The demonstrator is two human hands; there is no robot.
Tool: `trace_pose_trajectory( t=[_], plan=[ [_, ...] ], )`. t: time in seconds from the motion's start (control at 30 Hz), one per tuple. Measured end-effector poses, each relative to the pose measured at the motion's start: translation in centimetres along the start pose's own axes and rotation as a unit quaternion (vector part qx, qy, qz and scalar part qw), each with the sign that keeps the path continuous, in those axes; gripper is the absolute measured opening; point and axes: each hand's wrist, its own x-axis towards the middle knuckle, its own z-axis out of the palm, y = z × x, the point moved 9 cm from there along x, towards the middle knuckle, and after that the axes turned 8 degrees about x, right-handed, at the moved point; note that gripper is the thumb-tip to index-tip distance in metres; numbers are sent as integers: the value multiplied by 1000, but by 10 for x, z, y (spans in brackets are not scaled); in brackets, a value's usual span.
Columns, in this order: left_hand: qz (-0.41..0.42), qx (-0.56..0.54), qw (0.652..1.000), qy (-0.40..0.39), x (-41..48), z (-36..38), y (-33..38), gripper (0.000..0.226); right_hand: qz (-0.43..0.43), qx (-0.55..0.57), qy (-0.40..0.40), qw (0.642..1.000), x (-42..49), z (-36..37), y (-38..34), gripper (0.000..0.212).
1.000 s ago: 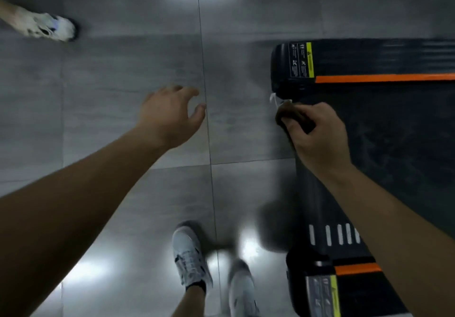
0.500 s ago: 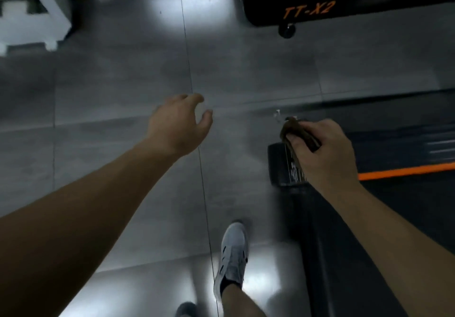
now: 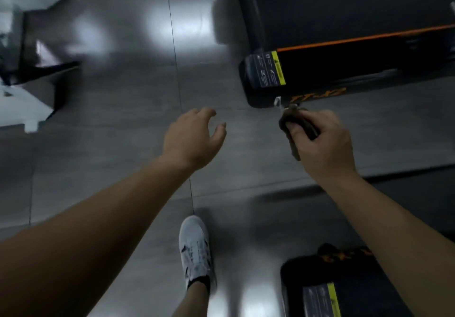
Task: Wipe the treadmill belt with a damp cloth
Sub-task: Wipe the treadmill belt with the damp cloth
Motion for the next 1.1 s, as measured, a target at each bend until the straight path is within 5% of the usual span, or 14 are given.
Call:
trace_pose_trajectory(
  t=[0.23,0.73,1.1],
  plan=[
    [-4,-20,1000,-13,142,-4,18,53,1,26,15,1000,138,14,20,24],
    [-87,-114,990,4,420,11,36,52,40,72,-85,993,460,89,83,16],
    [-128,-317,937,69,608,33,16,59,-136,-13,-76,988,693,207,51,26]
  ],
)
